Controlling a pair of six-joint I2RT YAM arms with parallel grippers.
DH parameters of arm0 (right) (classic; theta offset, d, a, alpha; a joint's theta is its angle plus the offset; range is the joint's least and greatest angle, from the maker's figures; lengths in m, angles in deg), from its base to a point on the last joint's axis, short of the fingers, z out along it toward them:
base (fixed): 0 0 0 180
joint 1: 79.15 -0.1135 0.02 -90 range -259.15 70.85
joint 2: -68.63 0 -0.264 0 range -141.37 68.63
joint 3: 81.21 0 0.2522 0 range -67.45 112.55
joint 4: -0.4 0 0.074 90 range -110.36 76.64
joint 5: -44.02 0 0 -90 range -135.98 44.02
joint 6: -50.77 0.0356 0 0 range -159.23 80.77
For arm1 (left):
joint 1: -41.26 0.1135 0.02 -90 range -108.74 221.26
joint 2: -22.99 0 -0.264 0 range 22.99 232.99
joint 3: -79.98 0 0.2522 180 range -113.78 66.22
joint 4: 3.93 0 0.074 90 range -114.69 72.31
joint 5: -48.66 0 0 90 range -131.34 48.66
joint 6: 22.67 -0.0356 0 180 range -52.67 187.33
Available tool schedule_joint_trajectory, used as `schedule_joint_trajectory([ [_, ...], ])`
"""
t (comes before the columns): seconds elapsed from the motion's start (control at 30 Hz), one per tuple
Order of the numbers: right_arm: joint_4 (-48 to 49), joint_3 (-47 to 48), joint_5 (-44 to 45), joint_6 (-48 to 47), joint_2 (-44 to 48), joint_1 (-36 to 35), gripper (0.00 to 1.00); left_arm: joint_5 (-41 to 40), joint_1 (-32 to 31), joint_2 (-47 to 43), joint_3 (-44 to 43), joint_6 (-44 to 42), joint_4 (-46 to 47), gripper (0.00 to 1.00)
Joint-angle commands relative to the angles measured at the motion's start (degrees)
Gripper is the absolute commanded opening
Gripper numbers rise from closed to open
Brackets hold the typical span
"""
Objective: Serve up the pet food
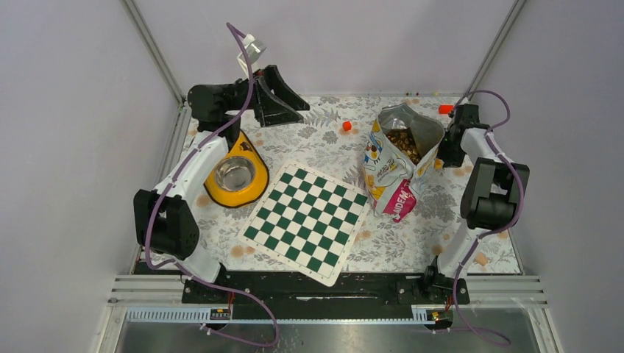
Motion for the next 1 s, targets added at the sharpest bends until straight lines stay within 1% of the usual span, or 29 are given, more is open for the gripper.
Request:
schedule_joint_trajectory([
  [0.0,-3.97,5.43,3.76,-0.01,-3.25,0.23,0.76,-9.90,0.69,-5.15,-0.28,-22.98,-28.17,0.68],
  [0.03,-4.69,6.08,3.94,0.23,-4.18,0.23,0.74,-12.49,0.68,-6.20,-1.35,-30.92,-38.96,0.68],
  [0.07,-5.07,6.56,4.01,0.27,-4.93,0.21,0.72,-14.71,0.67,-6.97,-2.58,-38.16,-47.43,0.68],
  [0.1,-5.21,6.74,4.06,0.50,-5.50,0.23,0.71,-16.27,0.66,-7.39,-3.39,-42.32,-52.71,0.69],
  [0.13,-5.22,6.89,4.10,0.60,-5.95,0.22,0.71,-17.08,0.83,-7.68,-3.98,-44.53,-55.15,0.69],
  [0.27,-6.24,8.32,3.84,0.68,-7.96,0.23,0.69,-17.75,1.53,-8.16,-4.17,-45.98,-57.65,0.70],
  [0.37,-8.08,10.35,2.59,0.99,-9.66,0.23,0.65,-19.35,1.58,-8.97,-2.97,-46.67,-57.95,0.71],
  [0.43,-10.07,12.13,1.79,1.76,-10.88,0.23,0.59,-22.22,1.62,-9.39,-3.19,-48.71,-61.16,0.72],
  [0.47,-11.47,13.15,1.67,2.43,-11.55,0.23,0.56,-24.98,1.67,-9.60,-3.64,-50.13,-63.78,0.72],
  [0.53,-12.82,14.73,1.51,3.26,-12.61,0.23,0.46,-30.31,1.63,-9.96,-4.93,-53.15,-69.16,0.73],
  [0.57,-13.03,15.06,1.80,3.68,-12.86,0.23,0.38,-32.83,1.69,-10.18,-5.52,-54.35,-71.31,0.73],
  [0.63,-13.09,15.27,1.99,4.05,-12.35,0.23,0.19,-36.56,1.62,-10.77,-6.40,-56.15,-74.22,0.74],
  [0.67,-13.04,15.47,2.00,4.17,-11.78,0.23,0.06,-38.20,1.67,-11.25,-6.55,-56.74,-75.17,0.75],
  [0.7,-12.96,15.78,1.95,4.24,-10.78,0.23,0.00,-39.30,1.64,-11.70,-6.53,-57.24,-75.72,0.76],
  [0.97,-12.79,18.52,-2.99,6.79,-1.48,0.23,0.00,-41.89,1.69,-14.50,-5.97,-56.37,-76.47,0.78],
])
